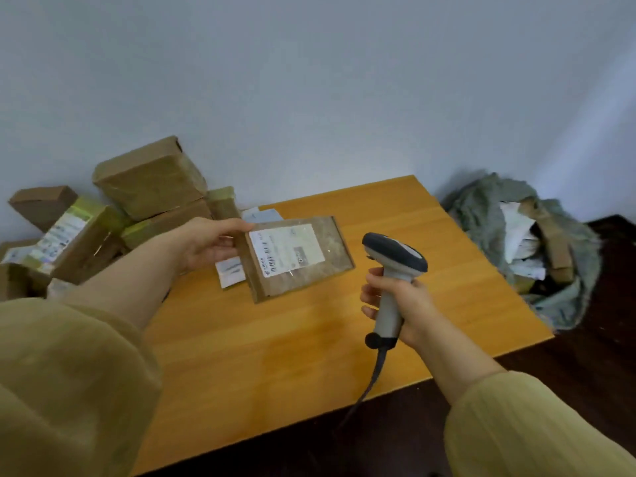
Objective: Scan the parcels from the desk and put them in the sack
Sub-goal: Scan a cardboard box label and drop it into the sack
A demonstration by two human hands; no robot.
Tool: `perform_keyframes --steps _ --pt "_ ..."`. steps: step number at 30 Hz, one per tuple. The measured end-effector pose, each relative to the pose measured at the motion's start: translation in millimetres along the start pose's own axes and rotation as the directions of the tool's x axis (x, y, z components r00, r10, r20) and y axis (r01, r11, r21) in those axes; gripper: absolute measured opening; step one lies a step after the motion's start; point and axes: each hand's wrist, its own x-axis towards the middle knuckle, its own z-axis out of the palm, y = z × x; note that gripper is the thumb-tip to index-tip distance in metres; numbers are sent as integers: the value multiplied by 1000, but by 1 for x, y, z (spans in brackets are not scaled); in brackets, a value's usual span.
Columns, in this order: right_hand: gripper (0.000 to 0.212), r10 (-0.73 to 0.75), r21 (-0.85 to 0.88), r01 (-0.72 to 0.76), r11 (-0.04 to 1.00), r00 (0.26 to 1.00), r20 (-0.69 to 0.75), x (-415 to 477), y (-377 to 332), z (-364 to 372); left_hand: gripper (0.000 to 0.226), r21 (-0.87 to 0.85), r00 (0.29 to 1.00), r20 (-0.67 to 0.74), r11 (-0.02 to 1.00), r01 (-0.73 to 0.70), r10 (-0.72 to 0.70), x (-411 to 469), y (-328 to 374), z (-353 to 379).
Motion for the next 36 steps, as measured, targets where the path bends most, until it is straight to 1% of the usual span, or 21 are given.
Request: perform_keyframes --steps 2,5,7,9,11,13,16,20,24,27,29,32,34,36 --pt "9 -5 84 9 996 999 -50 9 -15 -50 37 51 996 84 998 30 -34 13 5 65" --pt "8 -17 142 32 989 994 -106 16 -40 -133 17 87 994 97 995 46 -54 30 12 171" --pt "7 -11 173 35 984 991 -136 18 -58 -191 20 124 989 98 987 99 -112 39 17 243" --pt "7 -8 213 40 976 988 -152 20 -76 -247 25 125 977 141 982 141 -158 48 20 312" --pt "6 -12 245 56 968 984 -178 24 -95 -296 24 94 970 177 984 150 -165 55 25 376" --pt "6 -11 263 70 962 976 -218 28 -109 -337 21 110 964 200 982 155 -175 58 29 435" --pt "6 -7 296 78 952 972 -235 35 -126 -385 23 118 946 259 979 169 -194 64 35 505" --pt "7 16 339 80 937 962 -272 60 -150 -437 24 147 938 260 969 196 -230 95 44 581" --pt "6 53 355 47 934 962 -267 103 -180 -478 31 148 922 262 956 252 -284 136 46 650" --pt "7 85 326 12 945 956 -282 146 -205 -504 17 66 911 252 945 321 -327 174 47 699" --pt "8 114 302 -26 953 954 -279 177 -223 -519 13 18 911 218 934 356 -351 213 46 726" --pt "8 119 265 -47 963 958 -262 216 -246 -538 26 1 928 133 936 351 -348 269 42 749" --pt "8 118 257 -48 965 957 -264 238 -259 -547 28 20 931 86 935 353 -354 299 37 760" --pt "9 145 267 -74 961 955 -258 257 -265 -555 27 -14 929 43 930 368 -367 323 28 770"
